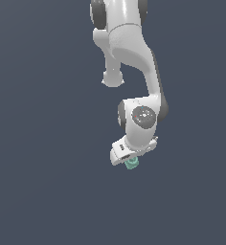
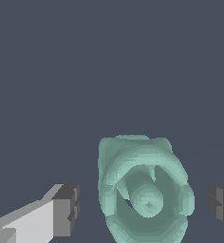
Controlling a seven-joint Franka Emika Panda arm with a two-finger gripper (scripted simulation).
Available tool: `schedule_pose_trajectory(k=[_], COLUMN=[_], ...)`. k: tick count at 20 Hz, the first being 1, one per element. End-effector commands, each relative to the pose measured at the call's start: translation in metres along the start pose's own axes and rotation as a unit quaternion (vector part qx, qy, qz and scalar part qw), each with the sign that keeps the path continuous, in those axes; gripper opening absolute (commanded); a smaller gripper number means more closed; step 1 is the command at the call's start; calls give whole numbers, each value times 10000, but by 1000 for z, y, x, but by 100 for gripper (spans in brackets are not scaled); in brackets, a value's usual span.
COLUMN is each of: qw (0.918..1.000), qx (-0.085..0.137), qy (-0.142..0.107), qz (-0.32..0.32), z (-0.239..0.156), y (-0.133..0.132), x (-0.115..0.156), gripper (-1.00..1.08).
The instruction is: Pick up the object and move it to a goal position.
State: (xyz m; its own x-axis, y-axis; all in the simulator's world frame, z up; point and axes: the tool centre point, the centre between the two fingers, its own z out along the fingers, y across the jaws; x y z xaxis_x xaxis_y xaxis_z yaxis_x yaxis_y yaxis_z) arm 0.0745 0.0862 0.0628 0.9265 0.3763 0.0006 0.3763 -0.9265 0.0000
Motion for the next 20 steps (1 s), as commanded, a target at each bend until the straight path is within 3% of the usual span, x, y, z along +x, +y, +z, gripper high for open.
schedule_pose_trajectory(k=[1,8,9,20], qw=[10000,10000,10000,10000], qx=[1,0,0,0], qy=[-4,-3,-3,-3], qz=[-4,-7,-7,-7], z=[14,22,22,22], y=[0,0,0,0], x=[-1,1,1,1], gripper=[100,100,-100,-100])
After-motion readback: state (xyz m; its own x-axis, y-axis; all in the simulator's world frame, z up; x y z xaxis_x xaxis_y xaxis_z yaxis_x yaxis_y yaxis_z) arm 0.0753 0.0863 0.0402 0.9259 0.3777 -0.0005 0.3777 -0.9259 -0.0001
